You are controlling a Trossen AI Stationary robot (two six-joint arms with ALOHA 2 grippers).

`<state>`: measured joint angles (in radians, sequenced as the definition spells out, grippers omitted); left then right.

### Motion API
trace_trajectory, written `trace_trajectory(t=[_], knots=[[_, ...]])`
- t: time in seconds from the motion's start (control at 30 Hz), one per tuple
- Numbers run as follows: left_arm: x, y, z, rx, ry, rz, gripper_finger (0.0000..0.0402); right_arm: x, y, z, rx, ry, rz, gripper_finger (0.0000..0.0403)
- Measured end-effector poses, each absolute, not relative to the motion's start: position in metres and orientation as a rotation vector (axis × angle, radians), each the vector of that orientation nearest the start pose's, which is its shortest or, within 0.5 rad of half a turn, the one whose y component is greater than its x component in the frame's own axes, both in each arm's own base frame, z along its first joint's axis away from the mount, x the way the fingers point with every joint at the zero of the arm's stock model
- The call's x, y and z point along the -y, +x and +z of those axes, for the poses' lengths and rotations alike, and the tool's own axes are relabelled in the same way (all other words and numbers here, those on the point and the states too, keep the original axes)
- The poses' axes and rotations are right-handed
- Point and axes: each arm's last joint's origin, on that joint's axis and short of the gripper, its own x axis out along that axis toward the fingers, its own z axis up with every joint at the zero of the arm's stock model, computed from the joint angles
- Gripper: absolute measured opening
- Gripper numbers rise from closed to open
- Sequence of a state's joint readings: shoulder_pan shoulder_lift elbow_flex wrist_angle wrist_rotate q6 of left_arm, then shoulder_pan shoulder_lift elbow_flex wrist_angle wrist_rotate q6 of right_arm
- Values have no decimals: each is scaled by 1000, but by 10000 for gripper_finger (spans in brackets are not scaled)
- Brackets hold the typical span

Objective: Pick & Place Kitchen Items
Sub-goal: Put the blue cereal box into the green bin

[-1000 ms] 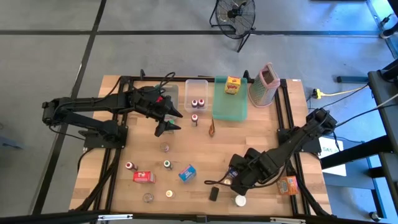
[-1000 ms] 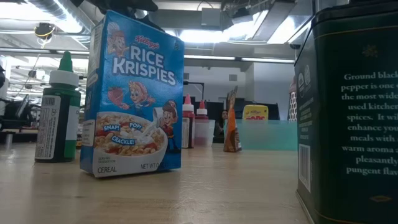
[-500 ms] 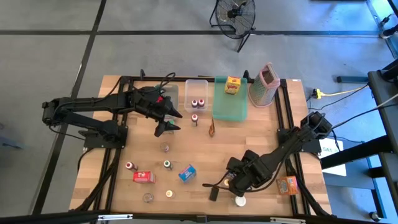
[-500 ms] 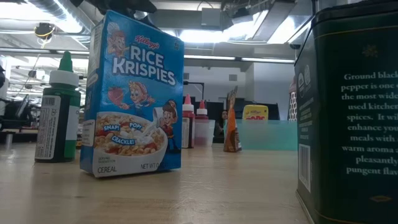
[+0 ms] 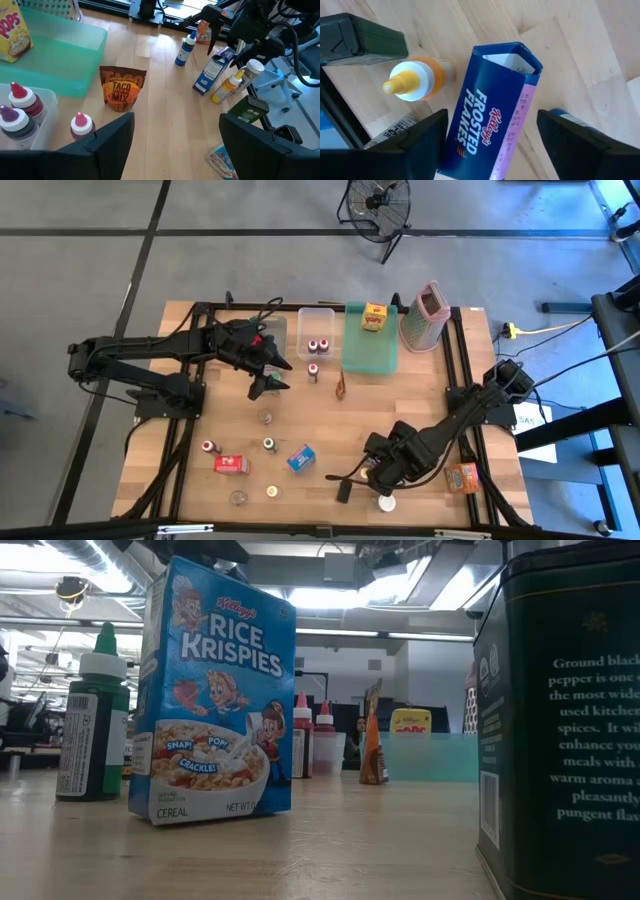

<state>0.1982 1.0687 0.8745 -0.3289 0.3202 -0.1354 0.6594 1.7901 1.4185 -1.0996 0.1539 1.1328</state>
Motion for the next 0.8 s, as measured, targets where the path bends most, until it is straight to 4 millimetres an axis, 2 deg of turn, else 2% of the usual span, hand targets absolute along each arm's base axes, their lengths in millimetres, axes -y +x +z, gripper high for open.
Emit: trace_trajectory(t=[0.43, 0.8], knots=[[-35, 223, 296, -547, -282, -107, 287, -195, 276, 232, -1353, 335, -372, 209], [-33, 222, 295, -562, -296, -145, 287, -195, 276, 232, -1381, 351, -349, 172]])
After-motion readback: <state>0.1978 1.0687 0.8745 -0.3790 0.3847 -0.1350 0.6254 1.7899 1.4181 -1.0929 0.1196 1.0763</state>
